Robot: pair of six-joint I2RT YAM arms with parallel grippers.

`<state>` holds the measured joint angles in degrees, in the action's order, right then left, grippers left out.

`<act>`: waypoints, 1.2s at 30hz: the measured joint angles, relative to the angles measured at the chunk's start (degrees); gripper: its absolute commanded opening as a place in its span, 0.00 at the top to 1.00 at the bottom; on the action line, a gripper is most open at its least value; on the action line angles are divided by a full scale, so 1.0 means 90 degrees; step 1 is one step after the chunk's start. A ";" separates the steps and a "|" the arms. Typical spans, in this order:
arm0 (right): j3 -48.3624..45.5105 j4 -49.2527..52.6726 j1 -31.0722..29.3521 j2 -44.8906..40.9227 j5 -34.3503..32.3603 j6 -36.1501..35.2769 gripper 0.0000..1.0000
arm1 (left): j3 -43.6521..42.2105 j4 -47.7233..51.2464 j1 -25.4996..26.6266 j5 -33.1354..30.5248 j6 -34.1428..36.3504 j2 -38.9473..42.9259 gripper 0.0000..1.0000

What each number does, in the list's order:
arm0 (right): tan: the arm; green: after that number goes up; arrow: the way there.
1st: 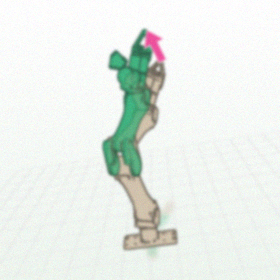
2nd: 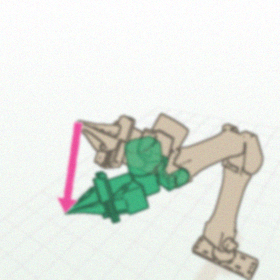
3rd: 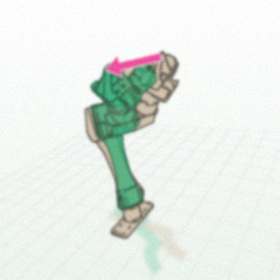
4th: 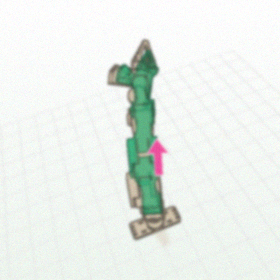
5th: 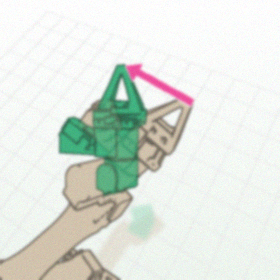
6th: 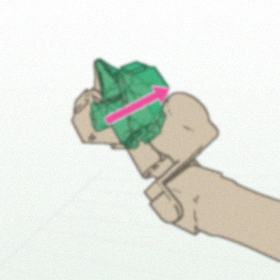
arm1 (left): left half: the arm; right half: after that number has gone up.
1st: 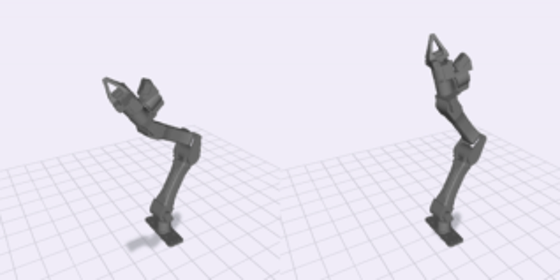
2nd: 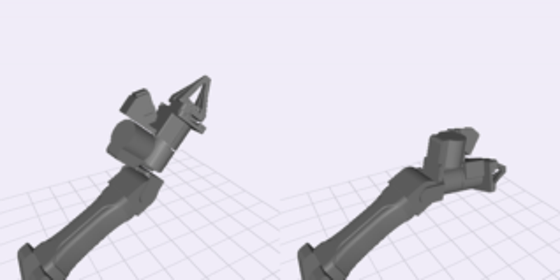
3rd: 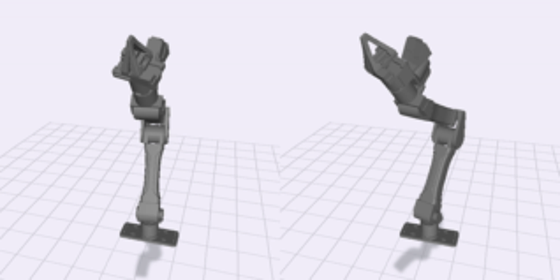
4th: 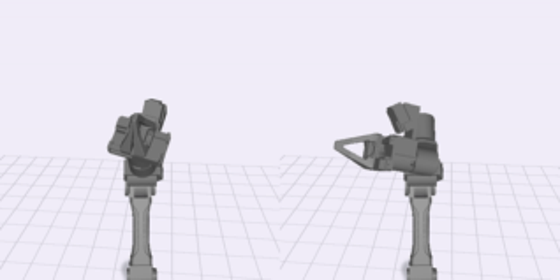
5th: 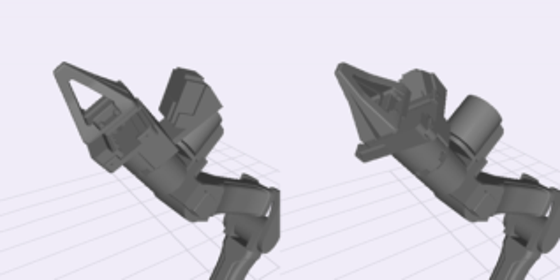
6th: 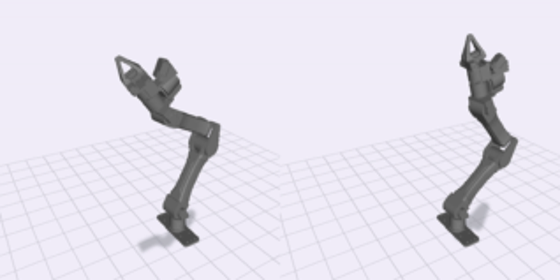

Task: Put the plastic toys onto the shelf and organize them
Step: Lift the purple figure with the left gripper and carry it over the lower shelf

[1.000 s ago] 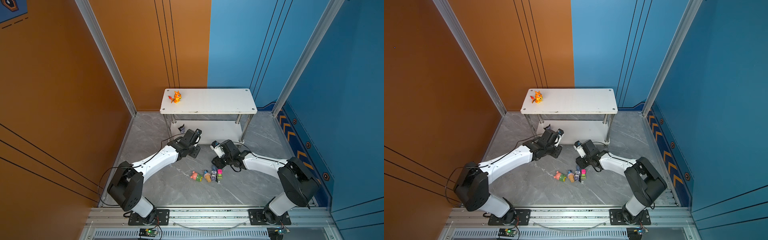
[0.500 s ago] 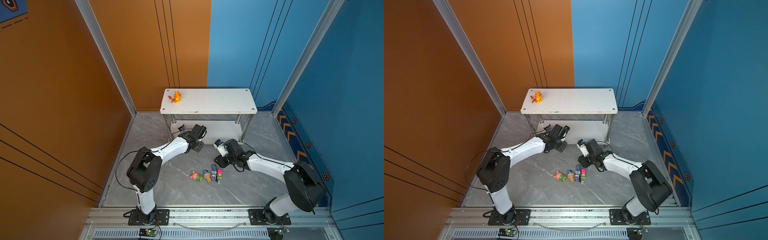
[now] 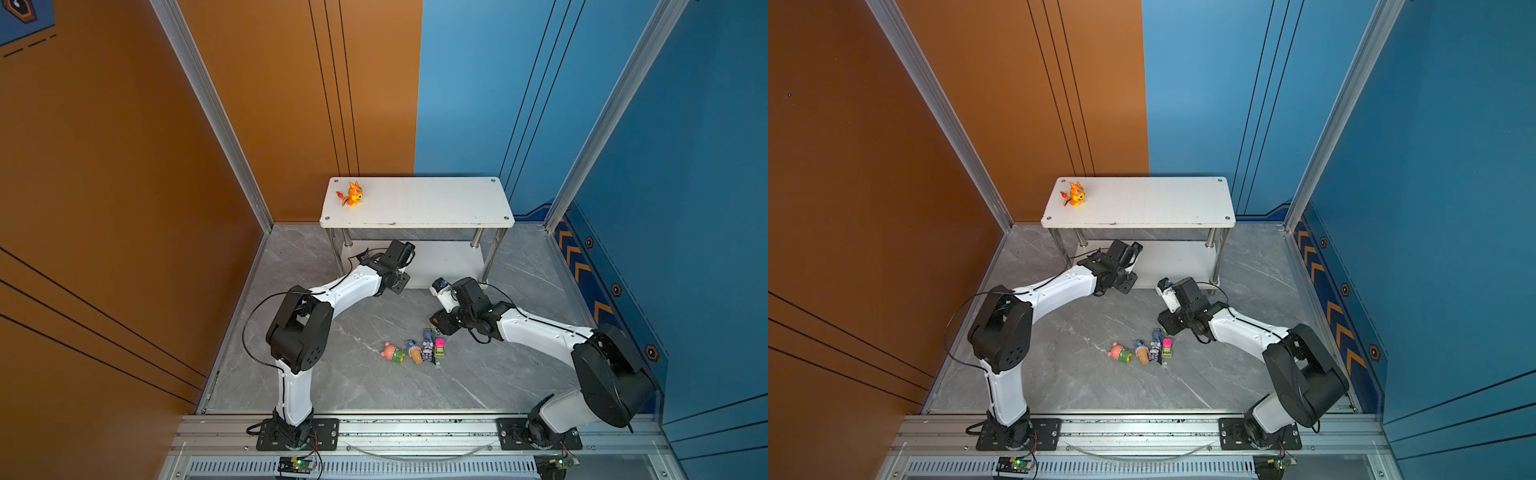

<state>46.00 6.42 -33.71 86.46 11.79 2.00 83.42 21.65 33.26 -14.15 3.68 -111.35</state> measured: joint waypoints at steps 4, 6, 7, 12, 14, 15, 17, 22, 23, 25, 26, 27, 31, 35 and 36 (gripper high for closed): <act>0.0000 0.0002 0.0000 0.0000 0.0002 0.0000 0.49 | 0.0304 -0.0041 -0.0129 0.0000 0.0073 -0.0236 0.68; 0.0000 0.0000 0.0000 0.0000 0.0002 0.0000 0.49 | 0.0457 -0.0051 -0.0197 0.0000 0.0124 -0.0342 0.67; 0.0000 0.0002 0.0000 0.0000 0.0002 0.0000 0.49 | 0.0534 -0.0049 -0.0223 -0.0002 0.0146 -0.0401 0.67; 0.0000 0.0002 0.0012 0.0000 0.0002 0.0000 0.49 | 0.0911 -0.0063 -0.0316 0.0000 0.0233 -0.0687 0.66; 0.0000 0.0002 0.0015 0.0000 0.0002 0.0000 0.49 | 0.1076 -0.0041 -0.0333 0.0000 0.0274 -0.0804 0.65; 0.0000 0.0002 0.0024 0.0000 0.0002 0.0000 0.49 | 0.1156 -0.0027 -0.0333 0.0000 0.0287 -0.0848 0.64; 0.0000 0.0002 0.0036 0.0000 0.0002 0.0000 0.49 | 0.1367 0.0005 -0.0357 0.0000 0.0330 -0.0976 0.63; 0.0000 0.0002 0.0046 0.0000 0.0002 0.0000 0.49 | 0.1678 0.0078 -0.0362 0.0000 0.0413 -0.1156 0.59; 0.0000 0.0005 0.0046 0.0000 0.0002 0.0000 0.49 | 0.1688 0.0104 -0.0362 0.0000 0.0432 -0.1158 0.58; -0.0002 0.0002 0.0046 0.0000 0.0002 0.0000 0.49 | 0.1700 0.0109 -0.0362 0.0000 0.0457 -0.1156 0.56; -0.0005 0.0002 0.0046 0.0000 0.0002 0.0000 0.49 | 0.1700 0.0121 -0.0362 0.0000 0.0476 -0.1158 0.55; -0.0007 0.0002 0.0046 0.0000 0.0002 0.0000 0.49 | 0.1700 0.0131 -0.0362 0.0000 0.0478 -0.1156 0.55; -0.0036 0.0005 0.0046 0.0000 0.0005 0.0000 0.49 | 0.1700 0.0219 -0.0362 -0.0002 0.0498 -0.1156 0.53; -0.0039 0.0005 0.0046 0.0000 0.0019 0.0000 0.49 | 0.1700 0.0243 -0.0359 -0.0005 0.0505 -0.1156 0.47; -0.0039 0.0005 0.0046 0.0000 0.0019 0.0000 0.49 | 0.1700 0.0243 -0.0359 -0.0005 0.0512 -0.1156 0.46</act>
<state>45.65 6.46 -33.30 86.46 11.97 2.00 98.72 23.83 30.02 -14.20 8.29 -121.75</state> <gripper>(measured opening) 0.512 0.518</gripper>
